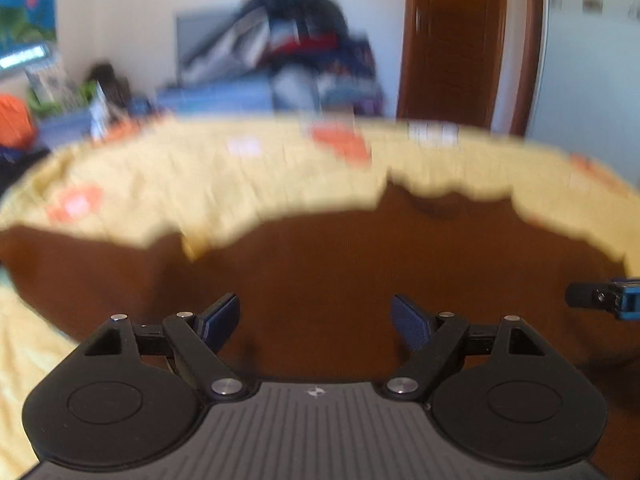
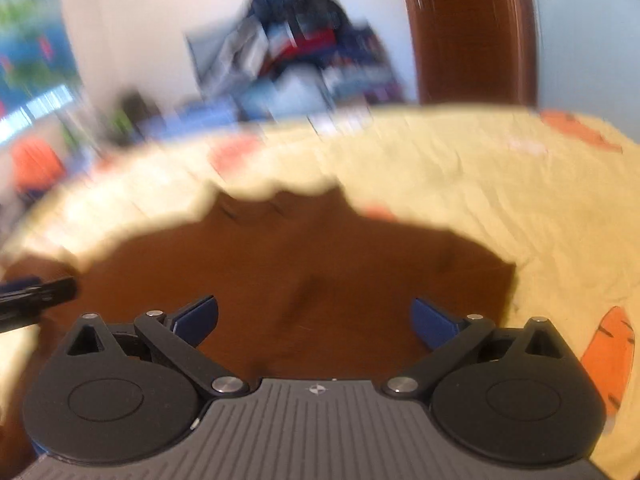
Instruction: Fold small clothes
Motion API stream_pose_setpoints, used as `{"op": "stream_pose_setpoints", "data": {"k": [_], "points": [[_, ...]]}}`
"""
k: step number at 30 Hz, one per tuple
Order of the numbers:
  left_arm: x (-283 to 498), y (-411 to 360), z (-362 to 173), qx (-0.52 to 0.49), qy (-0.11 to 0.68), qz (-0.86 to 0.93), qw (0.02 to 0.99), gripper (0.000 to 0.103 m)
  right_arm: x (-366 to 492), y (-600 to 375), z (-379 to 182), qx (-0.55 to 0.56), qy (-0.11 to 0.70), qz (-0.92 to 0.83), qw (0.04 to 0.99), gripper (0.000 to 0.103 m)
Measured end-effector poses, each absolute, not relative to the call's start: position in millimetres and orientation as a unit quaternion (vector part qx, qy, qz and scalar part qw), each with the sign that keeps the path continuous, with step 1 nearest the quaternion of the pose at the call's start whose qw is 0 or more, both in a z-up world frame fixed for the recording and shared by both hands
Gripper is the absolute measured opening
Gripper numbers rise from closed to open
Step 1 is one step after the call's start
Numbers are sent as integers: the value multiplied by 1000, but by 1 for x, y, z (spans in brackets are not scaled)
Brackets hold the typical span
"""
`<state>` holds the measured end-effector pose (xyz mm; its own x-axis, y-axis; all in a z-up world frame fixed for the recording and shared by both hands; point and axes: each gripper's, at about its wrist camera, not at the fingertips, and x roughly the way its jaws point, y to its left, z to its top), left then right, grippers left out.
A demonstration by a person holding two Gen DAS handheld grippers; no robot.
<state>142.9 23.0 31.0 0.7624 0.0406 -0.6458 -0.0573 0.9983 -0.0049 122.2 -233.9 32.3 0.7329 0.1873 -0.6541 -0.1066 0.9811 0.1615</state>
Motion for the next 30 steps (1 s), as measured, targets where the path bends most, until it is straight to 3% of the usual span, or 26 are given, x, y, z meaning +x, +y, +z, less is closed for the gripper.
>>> {"op": "stream_pose_setpoints", "data": {"k": [1,3,7,11,16,23,26,29,30], "points": [[150,28,18,-21,370,31,928,85,131,-236,21,44,379,67,922,103],[144,33,8,4,339,25,940,85,128,-240,10,-18,362,42,931,103],[139,40,10,17,337,-2,941,85,116,-257,8,15,335,53,941,103],[103,73,31,-28,270,14,962,84,117,-245,5,-22,338,44,940,103],[89,186,49,-161,237,117,951,84,115,-247,7,-14,334,47,941,103],[87,376,18,-479,186,252,820,83,114,-245,7,-15,332,43,942,103],[95,405,12,-501,163,253,811,83,114,-246,7,-16,332,43,942,103],[109,411,14,-474,164,271,822,76,114,-246,7,-15,332,43,942,103],[114,411,14,-458,169,280,827,65,114,-246,6,-15,332,42,942,103]]}}
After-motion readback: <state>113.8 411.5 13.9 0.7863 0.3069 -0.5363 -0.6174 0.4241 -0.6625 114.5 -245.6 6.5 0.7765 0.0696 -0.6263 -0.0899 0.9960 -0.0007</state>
